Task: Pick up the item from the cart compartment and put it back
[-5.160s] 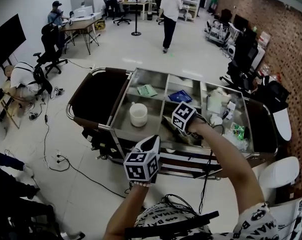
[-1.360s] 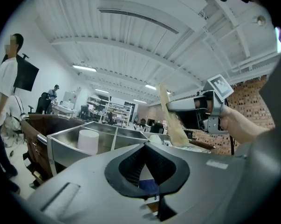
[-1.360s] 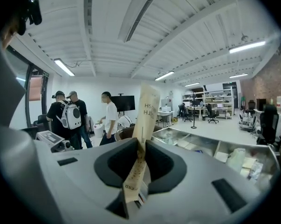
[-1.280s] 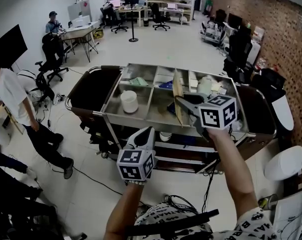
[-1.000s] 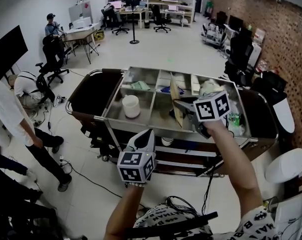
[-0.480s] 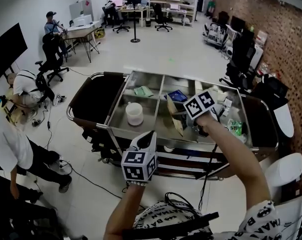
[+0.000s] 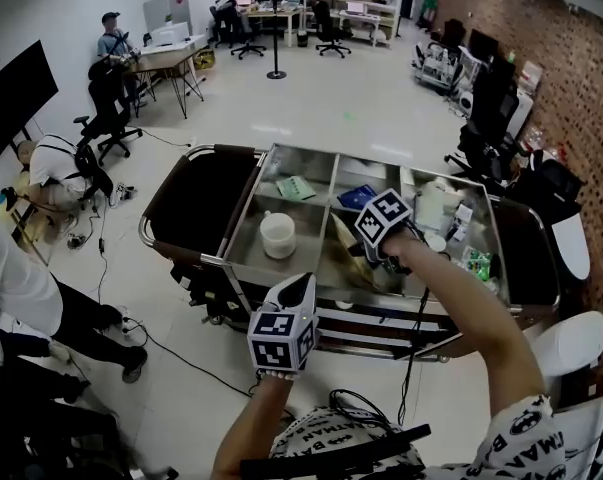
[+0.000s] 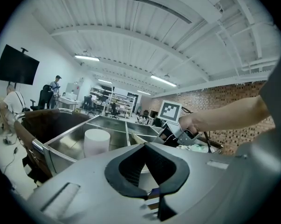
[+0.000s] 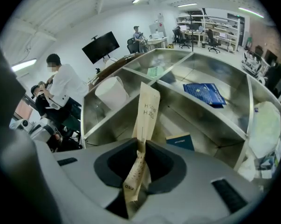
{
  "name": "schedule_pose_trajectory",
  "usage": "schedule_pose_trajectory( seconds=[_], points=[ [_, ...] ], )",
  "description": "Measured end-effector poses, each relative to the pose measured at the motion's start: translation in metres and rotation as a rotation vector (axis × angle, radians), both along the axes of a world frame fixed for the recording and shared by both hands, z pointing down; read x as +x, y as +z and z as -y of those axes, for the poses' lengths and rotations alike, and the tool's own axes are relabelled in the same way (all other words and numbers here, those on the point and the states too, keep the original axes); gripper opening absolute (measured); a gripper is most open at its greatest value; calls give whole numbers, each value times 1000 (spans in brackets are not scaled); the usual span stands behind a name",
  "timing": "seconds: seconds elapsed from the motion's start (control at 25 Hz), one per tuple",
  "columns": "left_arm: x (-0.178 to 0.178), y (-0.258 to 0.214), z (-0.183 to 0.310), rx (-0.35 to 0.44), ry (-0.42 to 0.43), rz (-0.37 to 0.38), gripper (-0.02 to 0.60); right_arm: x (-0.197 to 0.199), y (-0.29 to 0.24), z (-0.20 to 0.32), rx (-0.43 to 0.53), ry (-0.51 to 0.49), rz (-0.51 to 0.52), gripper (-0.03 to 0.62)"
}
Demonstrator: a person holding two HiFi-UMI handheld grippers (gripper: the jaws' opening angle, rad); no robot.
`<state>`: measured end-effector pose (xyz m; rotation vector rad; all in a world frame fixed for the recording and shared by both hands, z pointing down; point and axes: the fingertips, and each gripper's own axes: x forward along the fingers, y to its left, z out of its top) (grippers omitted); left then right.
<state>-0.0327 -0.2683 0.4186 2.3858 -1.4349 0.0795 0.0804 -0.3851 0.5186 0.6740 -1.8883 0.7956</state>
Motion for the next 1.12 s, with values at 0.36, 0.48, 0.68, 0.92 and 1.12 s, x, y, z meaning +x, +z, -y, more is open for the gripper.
schedule_pose_trajectory(
  seconds=[0.36, 0.48, 0.68, 0.92, 1.12],
  points=[
    [-10, 11, -1, -14, -27, -44, 0, 5, 36, 0, -81, -31, -155, 72],
    [-13, 12, -3, -16, -29, -56, 0, 5, 42, 2, -84, -26, -194, 72],
    [-18, 16, -6, -18, -35, -66, 0, 8, 52, 5, -92, -12, -220, 74],
    [-25, 16, -10, -18, -49, -77, 0, 6, 51, 2, -88, -47, -221, 101],
    [-24, 17, -11, -19, -46, -70, 0, -2, 41, 1, -69, -62, -162, 143]
  ],
)
